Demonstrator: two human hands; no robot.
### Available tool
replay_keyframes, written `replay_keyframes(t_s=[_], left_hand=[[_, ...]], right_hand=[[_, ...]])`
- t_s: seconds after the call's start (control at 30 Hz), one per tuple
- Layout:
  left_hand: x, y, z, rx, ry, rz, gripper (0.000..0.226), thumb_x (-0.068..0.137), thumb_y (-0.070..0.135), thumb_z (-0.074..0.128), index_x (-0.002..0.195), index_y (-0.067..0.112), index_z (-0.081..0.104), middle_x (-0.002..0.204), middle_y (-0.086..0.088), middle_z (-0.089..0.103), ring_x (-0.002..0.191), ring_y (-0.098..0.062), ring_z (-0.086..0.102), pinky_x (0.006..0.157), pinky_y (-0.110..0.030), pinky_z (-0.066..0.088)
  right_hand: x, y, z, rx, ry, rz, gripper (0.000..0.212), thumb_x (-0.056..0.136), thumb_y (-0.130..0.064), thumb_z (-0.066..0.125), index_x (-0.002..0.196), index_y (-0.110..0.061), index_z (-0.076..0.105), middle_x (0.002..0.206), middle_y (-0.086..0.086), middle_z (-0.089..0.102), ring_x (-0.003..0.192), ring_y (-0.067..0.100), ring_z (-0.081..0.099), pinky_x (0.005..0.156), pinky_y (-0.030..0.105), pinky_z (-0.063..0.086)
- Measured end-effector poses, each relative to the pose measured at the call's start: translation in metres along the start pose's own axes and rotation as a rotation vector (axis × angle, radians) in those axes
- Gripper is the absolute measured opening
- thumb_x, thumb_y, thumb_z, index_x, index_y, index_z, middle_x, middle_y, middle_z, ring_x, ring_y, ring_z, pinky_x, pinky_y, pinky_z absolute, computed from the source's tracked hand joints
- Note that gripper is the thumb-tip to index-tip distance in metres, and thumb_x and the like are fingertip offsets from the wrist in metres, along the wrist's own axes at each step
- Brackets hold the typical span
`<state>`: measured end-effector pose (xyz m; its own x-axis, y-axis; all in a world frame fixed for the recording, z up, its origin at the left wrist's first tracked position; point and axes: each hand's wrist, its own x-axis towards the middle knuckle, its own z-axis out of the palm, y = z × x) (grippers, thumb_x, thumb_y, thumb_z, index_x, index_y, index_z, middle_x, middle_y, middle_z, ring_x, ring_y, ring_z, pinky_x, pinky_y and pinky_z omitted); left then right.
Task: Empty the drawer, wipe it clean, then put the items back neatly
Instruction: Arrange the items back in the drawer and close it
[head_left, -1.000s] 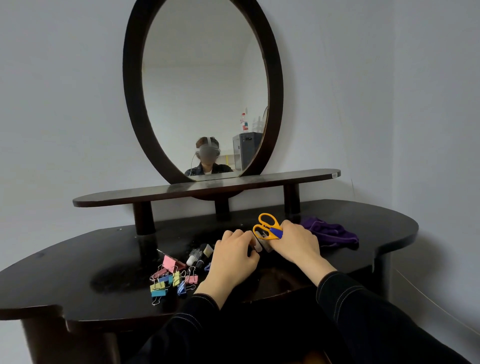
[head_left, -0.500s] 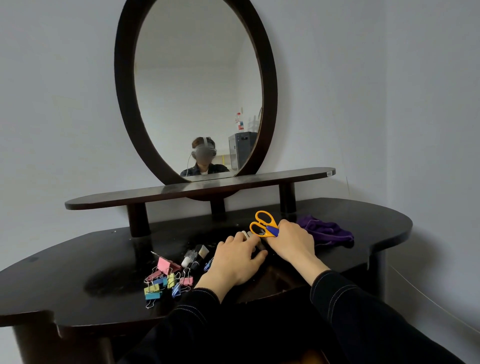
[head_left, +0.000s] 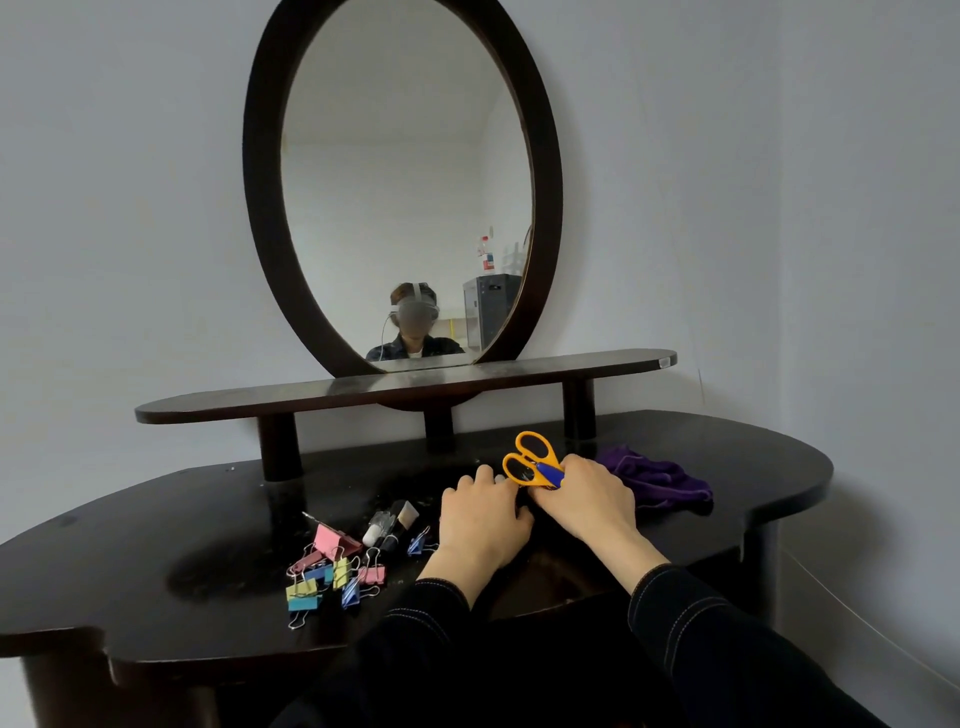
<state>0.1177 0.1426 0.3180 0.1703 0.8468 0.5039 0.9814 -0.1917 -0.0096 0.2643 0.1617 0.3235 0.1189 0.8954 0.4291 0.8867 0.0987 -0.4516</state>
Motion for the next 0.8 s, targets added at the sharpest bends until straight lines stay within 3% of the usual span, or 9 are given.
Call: replay_keyframes(t_s=[0.17,0.3,0.4,0.5,0.6,0.7,0.73,0.8], left_hand=[[-0.004,-0.002,-0.003,-0.044,-0.009,-0.015,0.032,0.095,0.049,0.046,0.101,0.020,0.059,0.106,0.000,0.052,0.103,-0.026,0.052,0.084,-0.040,0.043],[-0.006,0.001,-0.008,-0.108,0.064,-0.017,0.044,0.102,0.049,0.035,0.100,0.020,0.068,0.110,0.002,0.056,0.107,-0.024,0.047,0.090,-0.041,0.042],[-0.010,0.006,-0.015,-0.384,0.101,-0.034,0.052,0.103,0.050,0.031,0.083,0.022,0.070,0.099,0.007,0.059,0.102,-0.019,0.048,0.088,-0.038,0.043],[-0.014,0.011,-0.025,-0.756,0.139,-0.102,0.061,0.100,0.058,0.034,0.061,0.018,0.057,0.076,0.002,0.055,0.085,-0.012,0.051,0.073,-0.028,0.040],[-0.021,0.014,-0.036,-1.090,0.180,-0.145,0.069,0.088,0.068,0.044,0.074,0.002,0.056,0.070,-0.012,0.056,0.065,-0.016,0.050,0.063,-0.034,0.043],[-0.031,0.018,-0.045,-1.331,0.132,-0.170,0.036,0.091,0.042,0.062,0.095,0.007,0.064,0.074,-0.005,0.065,0.066,-0.016,0.059,0.056,-0.027,0.049],[-0.036,0.020,-0.048,-1.385,0.124,-0.178,0.024,0.092,0.030,0.066,0.098,0.007,0.066,0.076,-0.005,0.068,0.068,-0.015,0.062,0.057,-0.025,0.051],[-0.051,0.022,-0.056,-1.487,0.149,-0.216,0.023,0.088,0.020,0.069,0.098,-0.001,0.066,0.079,-0.012,0.070,0.072,-0.015,0.064,0.061,-0.025,0.053]], right_hand=[[0.000,0.002,-0.004,0.075,0.008,0.082,0.034,0.083,-0.053,0.070,0.088,-0.021,0.058,0.080,-0.005,0.060,0.070,0.014,0.058,0.056,0.029,0.040],[-0.002,0.008,-0.010,0.600,0.054,0.121,0.030,0.084,-0.046,0.074,0.076,-0.019,0.065,0.067,-0.005,0.064,0.066,0.015,0.062,0.058,0.031,0.045],[-0.012,0.006,-0.019,0.928,-0.020,0.037,0.023,0.083,-0.038,0.078,0.073,-0.019,0.071,0.065,-0.002,0.068,0.072,0.017,0.067,0.067,0.032,0.050],[-0.026,0.001,-0.025,0.877,-0.019,-0.114,0.030,0.076,-0.055,0.075,0.074,-0.025,0.073,0.071,-0.003,0.071,0.070,0.013,0.067,0.068,0.038,0.056],[-0.044,-0.004,-0.035,0.795,0.097,-0.209,0.045,0.069,-0.076,0.071,0.083,-0.034,0.075,0.079,-0.011,0.072,0.078,0.010,0.068,0.069,0.035,0.059],[-0.063,-0.011,-0.047,0.774,0.074,-0.303,0.015,0.080,-0.045,0.081,0.091,-0.035,0.076,0.088,-0.012,0.072,0.088,0.009,0.068,0.076,0.037,0.061],[-0.072,-0.013,-0.052,0.776,0.018,-0.304,0.012,0.082,-0.035,0.082,0.092,-0.035,0.076,0.089,-0.011,0.073,0.090,0.009,0.069,0.080,0.038,0.061],[-0.092,-0.015,-0.063,0.811,-0.127,-0.282,0.013,0.082,-0.027,0.082,0.092,-0.036,0.078,0.091,-0.010,0.075,0.092,0.008,0.070,0.081,0.034,0.059]])
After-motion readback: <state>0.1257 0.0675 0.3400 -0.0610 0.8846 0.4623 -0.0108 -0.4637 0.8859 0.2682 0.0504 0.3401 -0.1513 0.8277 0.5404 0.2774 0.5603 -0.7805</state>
